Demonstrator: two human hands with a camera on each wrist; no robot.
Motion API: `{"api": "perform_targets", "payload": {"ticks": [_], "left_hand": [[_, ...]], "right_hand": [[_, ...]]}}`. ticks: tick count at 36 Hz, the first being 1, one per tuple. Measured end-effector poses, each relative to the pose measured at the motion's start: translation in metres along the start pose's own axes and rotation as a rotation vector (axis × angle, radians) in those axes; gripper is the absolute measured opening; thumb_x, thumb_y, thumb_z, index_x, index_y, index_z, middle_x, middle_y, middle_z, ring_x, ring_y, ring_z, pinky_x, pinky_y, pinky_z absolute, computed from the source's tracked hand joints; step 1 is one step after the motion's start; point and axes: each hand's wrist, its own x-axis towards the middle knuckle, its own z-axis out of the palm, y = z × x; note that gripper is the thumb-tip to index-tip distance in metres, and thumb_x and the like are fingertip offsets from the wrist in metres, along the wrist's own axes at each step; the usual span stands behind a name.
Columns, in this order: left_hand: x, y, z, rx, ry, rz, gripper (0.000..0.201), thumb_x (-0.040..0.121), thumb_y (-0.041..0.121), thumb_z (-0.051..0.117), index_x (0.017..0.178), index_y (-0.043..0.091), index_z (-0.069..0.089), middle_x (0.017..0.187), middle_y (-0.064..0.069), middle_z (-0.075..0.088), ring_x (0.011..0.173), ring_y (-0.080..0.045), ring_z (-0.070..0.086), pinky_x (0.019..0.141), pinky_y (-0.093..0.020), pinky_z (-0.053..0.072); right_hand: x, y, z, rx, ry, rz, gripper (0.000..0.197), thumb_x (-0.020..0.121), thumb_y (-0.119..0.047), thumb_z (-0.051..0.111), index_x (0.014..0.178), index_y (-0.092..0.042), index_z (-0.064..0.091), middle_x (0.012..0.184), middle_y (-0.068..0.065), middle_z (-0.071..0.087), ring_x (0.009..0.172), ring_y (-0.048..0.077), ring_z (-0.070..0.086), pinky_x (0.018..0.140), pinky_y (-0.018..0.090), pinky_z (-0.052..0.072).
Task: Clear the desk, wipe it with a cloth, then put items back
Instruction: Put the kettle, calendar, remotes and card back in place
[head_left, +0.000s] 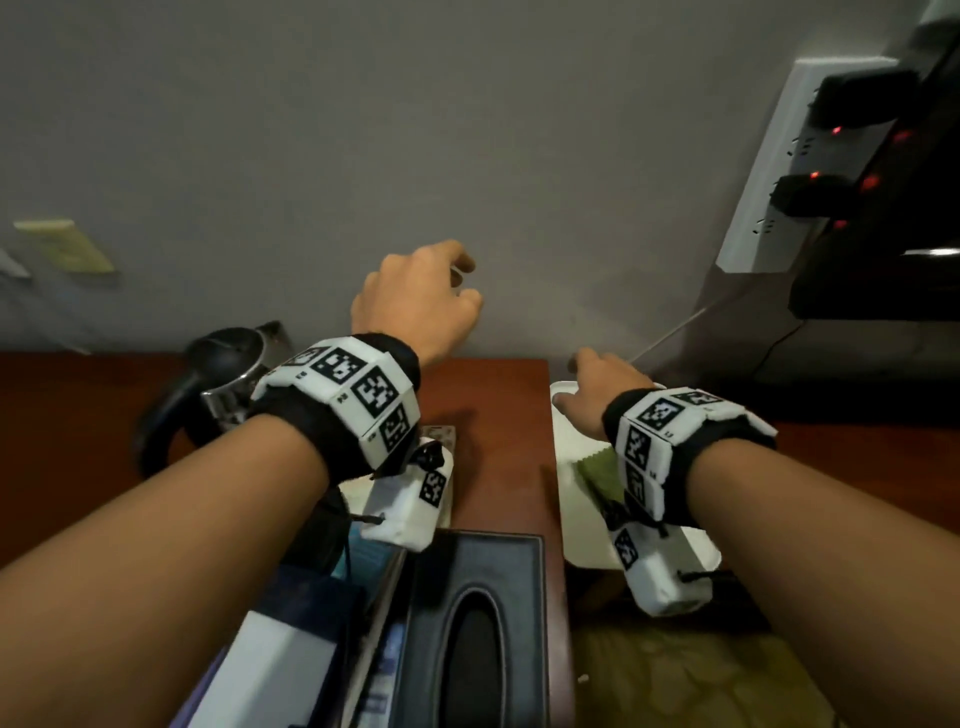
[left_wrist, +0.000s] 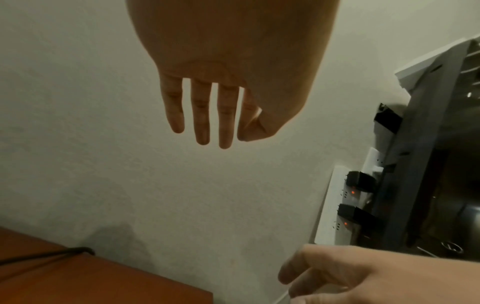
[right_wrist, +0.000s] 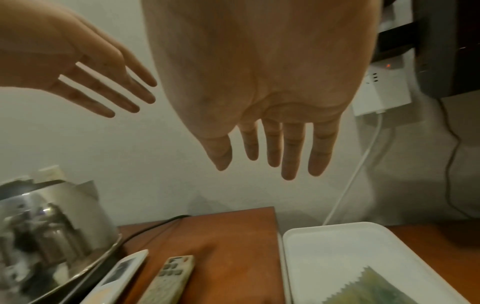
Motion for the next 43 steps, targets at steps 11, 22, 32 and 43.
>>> {"api": "perform_targets", "payload": {"ticks": [11,22,32,43], "left_hand": [[-0.053,-0.078,-0.08,-0.006,0.093,0.007,0.033,0.082,0.034,0.054,0.114,0.034,0.062,0.11,0.01,0.068,0.105,-0.022,0.062,0.093,-0.042,0.05],[-0.102,-0.159,-0.154,0.004,0.122,0.039,0.032,0.084,0.031,0.055,0.114,0.031,0.062,0.109,0.009,0.069,0.104,-0.019,0.062,0.093,-0.04,0.05],[-0.119,-0.21,-0.141,0.054,0.131,-0.002,0.056,0.087,0.045,0.059,0.137,0.028,0.042,0.131,-0.004,0.05,0.119,-0.025,0.049,0.089,-0.04,0.044],[-0.091,-0.257,-0.088,0.056,-0.055,-0.21,0.085,0.081,0.059,0.063,0.148,0.037,0.014,0.134,-0.012,0.037,0.118,-0.036,0.047,0.092,-0.047,0.046]], "right_hand": [[-0.062,-0.101,0.028,-0.033,0.04,-0.076,0.047,0.092,-0.039,0.057,0.131,-0.014,0.045,0.132,0.013,0.049,0.118,0.034,0.051,0.092,0.038,0.042],[-0.125,-0.193,0.058,0.01,0.086,-0.092,0.045,0.093,-0.037,0.054,0.131,-0.015,0.045,0.132,0.011,0.05,0.117,0.033,0.052,0.089,0.038,0.043],[-0.149,-0.223,0.094,-0.002,0.013,-0.134,0.044,0.092,-0.036,0.056,0.13,-0.016,0.045,0.13,0.009,0.049,0.115,0.032,0.052,0.083,0.035,0.04],[-0.113,-0.242,0.142,-0.072,-0.153,-0.193,0.045,0.088,-0.037,0.06,0.129,-0.023,0.047,0.123,0.007,0.055,0.111,0.029,0.055,0.091,0.042,0.049]]}}
